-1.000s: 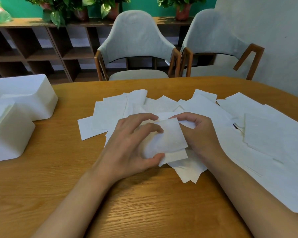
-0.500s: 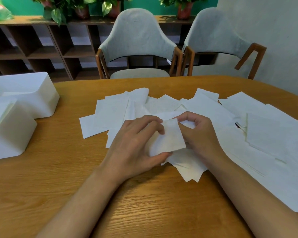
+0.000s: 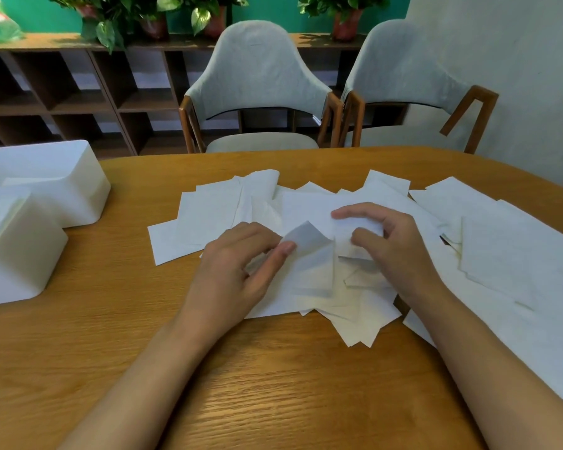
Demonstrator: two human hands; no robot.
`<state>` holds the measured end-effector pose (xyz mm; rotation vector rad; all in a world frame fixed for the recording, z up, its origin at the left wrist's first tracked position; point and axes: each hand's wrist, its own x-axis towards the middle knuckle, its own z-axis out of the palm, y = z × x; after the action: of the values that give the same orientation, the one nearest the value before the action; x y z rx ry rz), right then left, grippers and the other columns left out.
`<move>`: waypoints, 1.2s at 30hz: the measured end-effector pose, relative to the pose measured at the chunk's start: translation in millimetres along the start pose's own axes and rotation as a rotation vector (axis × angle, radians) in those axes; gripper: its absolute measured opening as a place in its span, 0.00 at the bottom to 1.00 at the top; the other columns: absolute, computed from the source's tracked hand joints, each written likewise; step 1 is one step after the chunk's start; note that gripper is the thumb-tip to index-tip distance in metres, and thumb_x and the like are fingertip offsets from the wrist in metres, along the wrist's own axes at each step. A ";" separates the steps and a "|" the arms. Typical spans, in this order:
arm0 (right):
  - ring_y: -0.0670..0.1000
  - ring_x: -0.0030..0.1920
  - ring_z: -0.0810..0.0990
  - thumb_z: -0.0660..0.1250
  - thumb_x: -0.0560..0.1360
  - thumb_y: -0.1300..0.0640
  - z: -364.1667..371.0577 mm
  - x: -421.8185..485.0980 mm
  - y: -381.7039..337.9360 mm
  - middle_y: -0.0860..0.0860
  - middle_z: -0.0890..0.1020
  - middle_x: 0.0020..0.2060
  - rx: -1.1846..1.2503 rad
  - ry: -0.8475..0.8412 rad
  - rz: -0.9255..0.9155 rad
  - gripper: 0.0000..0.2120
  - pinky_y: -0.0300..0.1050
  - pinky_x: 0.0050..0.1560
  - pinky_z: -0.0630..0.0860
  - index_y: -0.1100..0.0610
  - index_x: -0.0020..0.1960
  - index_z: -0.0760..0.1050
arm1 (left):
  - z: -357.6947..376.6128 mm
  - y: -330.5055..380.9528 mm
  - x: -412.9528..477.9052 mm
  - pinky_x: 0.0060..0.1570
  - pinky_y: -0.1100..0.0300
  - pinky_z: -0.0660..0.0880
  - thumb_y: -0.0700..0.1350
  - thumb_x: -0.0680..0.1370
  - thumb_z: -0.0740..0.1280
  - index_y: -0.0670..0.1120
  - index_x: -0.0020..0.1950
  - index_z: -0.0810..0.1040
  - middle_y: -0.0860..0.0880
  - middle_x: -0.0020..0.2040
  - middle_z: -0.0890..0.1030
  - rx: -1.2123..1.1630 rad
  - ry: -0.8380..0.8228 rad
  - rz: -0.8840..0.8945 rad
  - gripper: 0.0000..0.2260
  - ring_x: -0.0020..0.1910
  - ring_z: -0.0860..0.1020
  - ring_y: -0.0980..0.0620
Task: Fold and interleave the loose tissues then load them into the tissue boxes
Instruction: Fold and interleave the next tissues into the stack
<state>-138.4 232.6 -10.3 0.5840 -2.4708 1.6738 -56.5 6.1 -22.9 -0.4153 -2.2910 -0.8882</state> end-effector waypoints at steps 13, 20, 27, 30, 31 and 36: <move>0.41 0.56 0.80 0.71 0.76 0.47 7.8 -0.8 -2.0 0.36 0.84 0.50 -0.063 0.022 -0.173 0.07 0.34 0.55 0.76 0.43 0.53 0.83 | 4.1 8.0 6.5 0.46 0.51 0.76 0.52 0.81 0.73 0.44 0.55 0.87 0.50 0.51 0.86 0.206 0.106 0.196 0.11 0.51 0.83 0.49; 0.40 0.56 0.81 0.73 0.76 0.55 -0.9 0.5 -9.6 0.36 0.85 0.50 0.140 0.068 -0.102 0.07 0.33 0.54 0.78 0.46 0.52 0.83 | -11.8 -3.8 10.9 0.60 0.62 0.77 0.35 0.73 0.78 0.51 0.59 0.85 0.61 0.56 0.85 -0.177 0.001 -0.278 0.18 0.60 0.80 0.62; 0.43 0.57 0.82 0.73 0.75 0.61 -5.3 -2.5 -16.7 0.40 0.86 0.50 0.247 0.008 -0.087 0.09 0.39 0.48 0.82 0.49 0.52 0.84 | -27.9 12.3 21.4 0.41 0.68 0.79 0.30 0.76 0.73 0.48 0.54 0.85 0.55 0.50 0.86 -0.476 0.039 -0.333 0.14 0.50 0.84 0.59; 0.46 0.56 0.83 0.73 0.75 0.60 -3.7 -3.3 -17.0 0.41 0.86 0.50 0.246 0.036 -0.089 0.09 0.42 0.50 0.82 0.48 0.51 0.84 | -27.6 11.8 21.6 0.37 0.68 0.77 0.28 0.77 0.71 0.47 0.50 0.85 0.55 0.48 0.86 -0.460 0.035 -0.300 0.14 0.47 0.83 0.58; 0.45 0.56 0.83 0.73 0.75 0.60 -2.8 -3.8 -16.6 0.41 0.86 0.50 0.250 0.041 -0.088 0.09 0.40 0.49 0.82 0.48 0.51 0.84 | -26.3 9.4 20.8 0.37 0.68 0.76 0.27 0.78 0.70 0.47 0.49 0.85 0.55 0.48 0.86 -0.451 0.032 -0.304 0.14 0.47 0.83 0.58; 0.40 0.58 0.81 0.64 0.82 0.62 0.6 -3.6 -16.5 0.37 0.85 0.52 0.228 0.027 0.019 0.13 0.47 0.59 0.81 0.48 0.54 0.84 | -27.4 8.0 19.1 0.40 0.66 0.77 0.30 0.82 0.65 0.47 0.50 0.85 0.55 0.51 0.84 -0.488 -0.013 -0.373 0.14 0.54 0.82 0.54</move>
<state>-129.0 227.6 2.8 0.5577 -2.2903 1.9723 -54.5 -5.9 9.2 -0.1936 -2.1828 -1.6469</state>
